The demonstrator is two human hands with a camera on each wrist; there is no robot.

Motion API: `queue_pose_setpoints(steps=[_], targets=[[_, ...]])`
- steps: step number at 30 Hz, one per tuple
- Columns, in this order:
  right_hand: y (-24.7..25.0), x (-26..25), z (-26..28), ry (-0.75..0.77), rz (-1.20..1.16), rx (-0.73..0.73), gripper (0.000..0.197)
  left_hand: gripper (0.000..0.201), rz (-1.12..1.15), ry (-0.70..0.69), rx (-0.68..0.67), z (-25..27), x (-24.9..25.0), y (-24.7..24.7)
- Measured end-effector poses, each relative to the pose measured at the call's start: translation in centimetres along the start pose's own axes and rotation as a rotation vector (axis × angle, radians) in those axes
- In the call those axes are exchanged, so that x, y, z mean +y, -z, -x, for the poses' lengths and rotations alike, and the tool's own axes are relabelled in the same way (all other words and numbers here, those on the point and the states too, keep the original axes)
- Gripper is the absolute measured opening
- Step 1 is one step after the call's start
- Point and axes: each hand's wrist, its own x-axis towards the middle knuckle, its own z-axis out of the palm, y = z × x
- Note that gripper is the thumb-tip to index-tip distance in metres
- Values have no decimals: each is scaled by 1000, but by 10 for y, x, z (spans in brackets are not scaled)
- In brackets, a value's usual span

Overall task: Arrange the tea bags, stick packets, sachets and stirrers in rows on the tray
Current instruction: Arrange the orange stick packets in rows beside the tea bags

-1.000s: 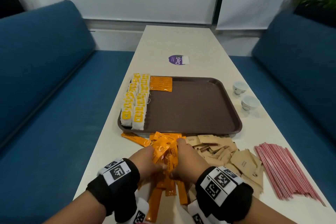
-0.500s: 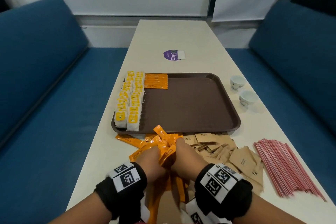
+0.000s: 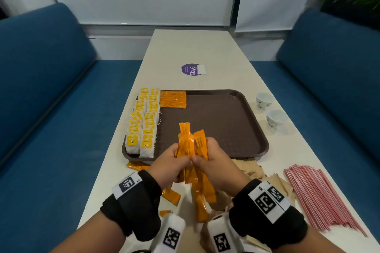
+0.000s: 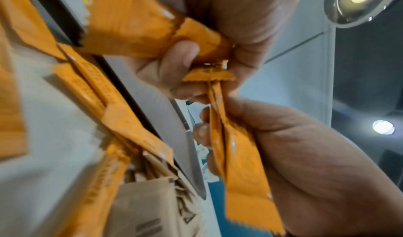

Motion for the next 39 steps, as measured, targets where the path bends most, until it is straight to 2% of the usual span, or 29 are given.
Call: queue_pose_setpoints(steps=[3,6,9,13,16,21,23,25,28,29,32,33,35,39], targets=[[-4,-5,-10,39,-59,46,18,13,116,-37,65,-8,7,-3],[-6,-9,-18,81,-99,99,21,12,178,-80,103,-13,10,-8],[-9,-11,-25,122,-106,157,21,14,163,-115,124,-14,14,-12],[-19,-12,-26,151,-111,182,36,11,164,-158,122,-17,11,-16],[-21,-10,-26,142,-6,182,44,12,215,-173,99,-18,11,-15],[-12,-4,-33,192,157,150,41,23,234,-141,89,-23,6,-6],[-12,-4,-38,195,109,120,38,38,260,-106,54,-24,4,-3],[-12,-4,-41,161,-36,57,34,47,292,-88,23,-22,5,1],[-8,-12,-39,129,-194,-50,21,44,369,-40,-13,-22,6,4],[-6,-15,-39,142,-227,-80,28,39,399,-20,-33,-22,6,6],[-2,-18,-47,149,-348,-99,71,32,478,51,-114,-19,6,6],[-1,-19,-49,149,-374,-101,77,32,516,75,-135,-17,7,4],[-1,-20,-53,164,-376,-95,73,35,593,114,-167,-16,9,3],[-5,-21,-55,181,-350,-67,36,43,592,100,-192,-14,9,4]])
